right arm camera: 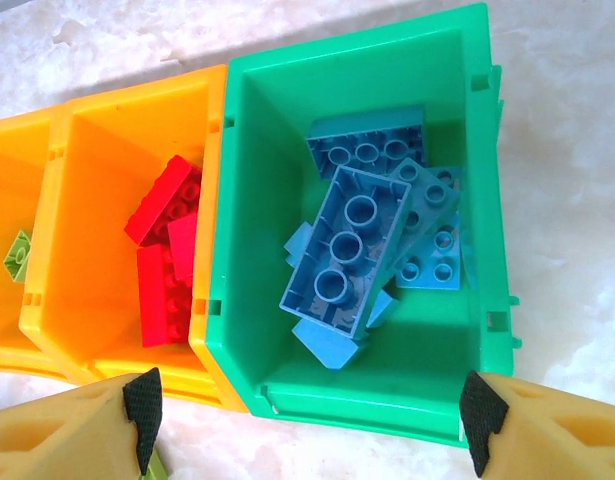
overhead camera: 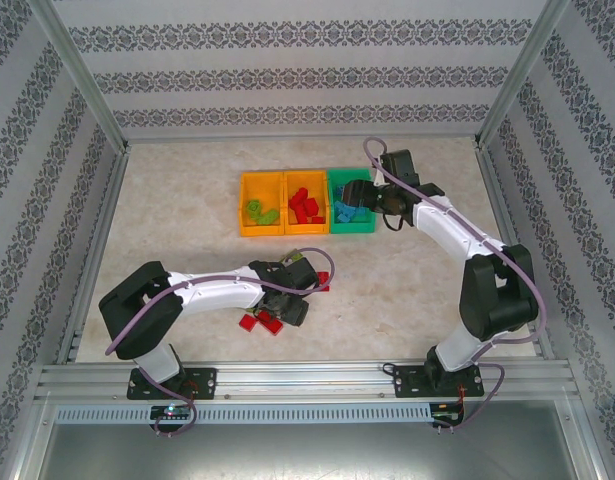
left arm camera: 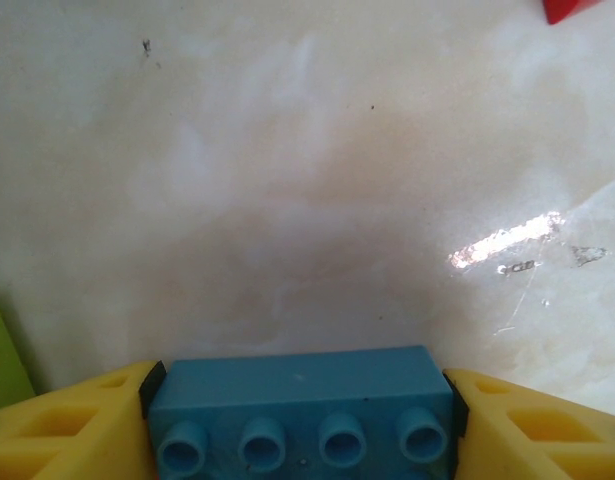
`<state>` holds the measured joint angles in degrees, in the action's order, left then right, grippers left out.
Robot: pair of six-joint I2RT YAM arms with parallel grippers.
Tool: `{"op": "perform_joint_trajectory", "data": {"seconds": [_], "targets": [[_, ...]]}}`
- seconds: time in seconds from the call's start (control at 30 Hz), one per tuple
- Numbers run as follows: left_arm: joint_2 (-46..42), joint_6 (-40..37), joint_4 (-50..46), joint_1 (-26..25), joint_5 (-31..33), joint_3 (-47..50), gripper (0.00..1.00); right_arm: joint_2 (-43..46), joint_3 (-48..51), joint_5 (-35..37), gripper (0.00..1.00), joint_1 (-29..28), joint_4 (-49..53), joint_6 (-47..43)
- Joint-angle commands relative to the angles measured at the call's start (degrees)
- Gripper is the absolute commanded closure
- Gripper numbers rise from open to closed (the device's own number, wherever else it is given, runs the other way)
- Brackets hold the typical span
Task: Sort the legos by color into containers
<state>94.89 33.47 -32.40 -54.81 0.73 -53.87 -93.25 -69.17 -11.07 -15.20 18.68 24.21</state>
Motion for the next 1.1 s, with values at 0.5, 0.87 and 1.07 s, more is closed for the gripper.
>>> {"op": "perform_joint_trajectory", "data": {"seconds": [0.5,0.87,1.07], "targets": [[1.5,0.1,-0.7,-1.0,2.4,-1.8,0.55,5.8,6.0,-1.8,0.18,4.5,-1.6,0.1],[1.8,-1.8,-1.5,-1.0,5.4,-6.4,0.56,12.5,15.9,-0.8,0.19,6.6,-2.3,-1.0],[1.7,-4.8,-2.6,-0.2,8.0,-12.2,0.56,15.5,20.6,-1.2,0.18,6.9,-3.9,-1.2]]}}
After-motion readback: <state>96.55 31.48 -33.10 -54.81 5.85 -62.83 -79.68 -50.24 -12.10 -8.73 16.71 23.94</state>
